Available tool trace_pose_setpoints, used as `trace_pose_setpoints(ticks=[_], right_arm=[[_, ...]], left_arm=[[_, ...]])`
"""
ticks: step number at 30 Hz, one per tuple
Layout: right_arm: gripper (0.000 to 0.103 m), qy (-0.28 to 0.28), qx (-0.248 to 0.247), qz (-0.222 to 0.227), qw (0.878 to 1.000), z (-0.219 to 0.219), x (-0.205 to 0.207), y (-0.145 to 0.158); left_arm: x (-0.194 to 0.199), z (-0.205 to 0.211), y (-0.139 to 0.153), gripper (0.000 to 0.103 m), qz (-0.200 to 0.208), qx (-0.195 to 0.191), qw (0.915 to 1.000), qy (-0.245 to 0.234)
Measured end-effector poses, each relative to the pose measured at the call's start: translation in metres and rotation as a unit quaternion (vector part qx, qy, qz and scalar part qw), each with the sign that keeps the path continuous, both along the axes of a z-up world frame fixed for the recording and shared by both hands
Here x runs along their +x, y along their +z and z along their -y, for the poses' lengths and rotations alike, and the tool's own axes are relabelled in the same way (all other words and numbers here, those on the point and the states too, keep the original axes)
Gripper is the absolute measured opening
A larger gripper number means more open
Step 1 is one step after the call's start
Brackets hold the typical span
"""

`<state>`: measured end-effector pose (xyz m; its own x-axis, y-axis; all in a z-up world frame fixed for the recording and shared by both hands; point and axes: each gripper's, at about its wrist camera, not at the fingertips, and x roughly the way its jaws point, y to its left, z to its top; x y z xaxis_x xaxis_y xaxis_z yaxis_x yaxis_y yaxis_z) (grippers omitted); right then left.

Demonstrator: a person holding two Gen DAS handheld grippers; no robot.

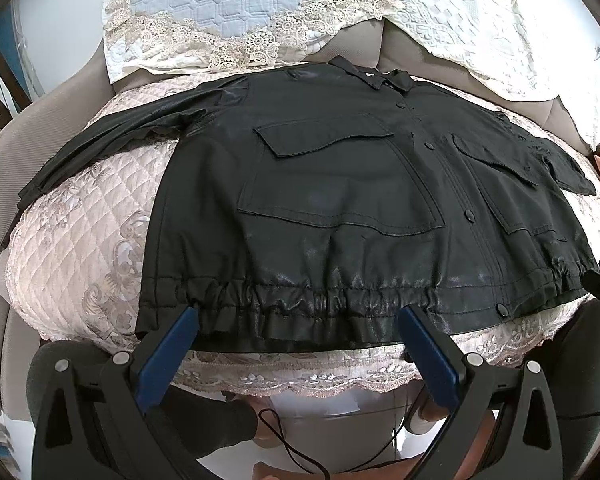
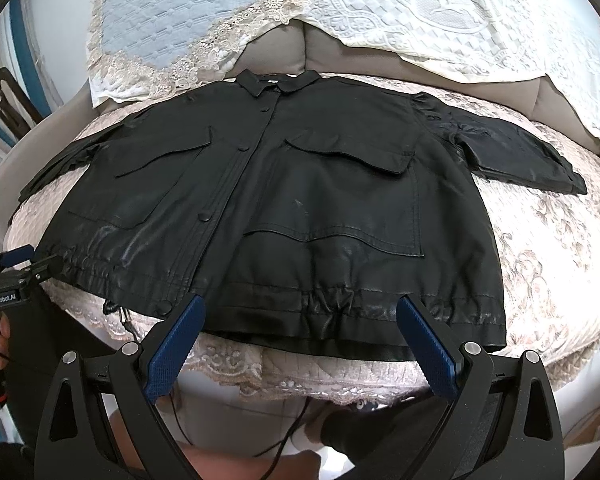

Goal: Fold large clothes

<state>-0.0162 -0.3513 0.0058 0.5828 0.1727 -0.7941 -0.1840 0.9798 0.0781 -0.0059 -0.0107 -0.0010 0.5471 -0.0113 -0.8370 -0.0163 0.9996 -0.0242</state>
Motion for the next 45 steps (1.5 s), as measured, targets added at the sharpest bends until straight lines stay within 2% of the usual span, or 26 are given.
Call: trace_pose_setpoints(ticks=[45], right_arm=[[0.097,0.01,0.011,0.009,1.0,-0.0084,-0.0014,0.0048]], left_arm=[[-0.006,-0.0022,-0.0001,0.102,0.008,0.0,0.9999,0.008]])
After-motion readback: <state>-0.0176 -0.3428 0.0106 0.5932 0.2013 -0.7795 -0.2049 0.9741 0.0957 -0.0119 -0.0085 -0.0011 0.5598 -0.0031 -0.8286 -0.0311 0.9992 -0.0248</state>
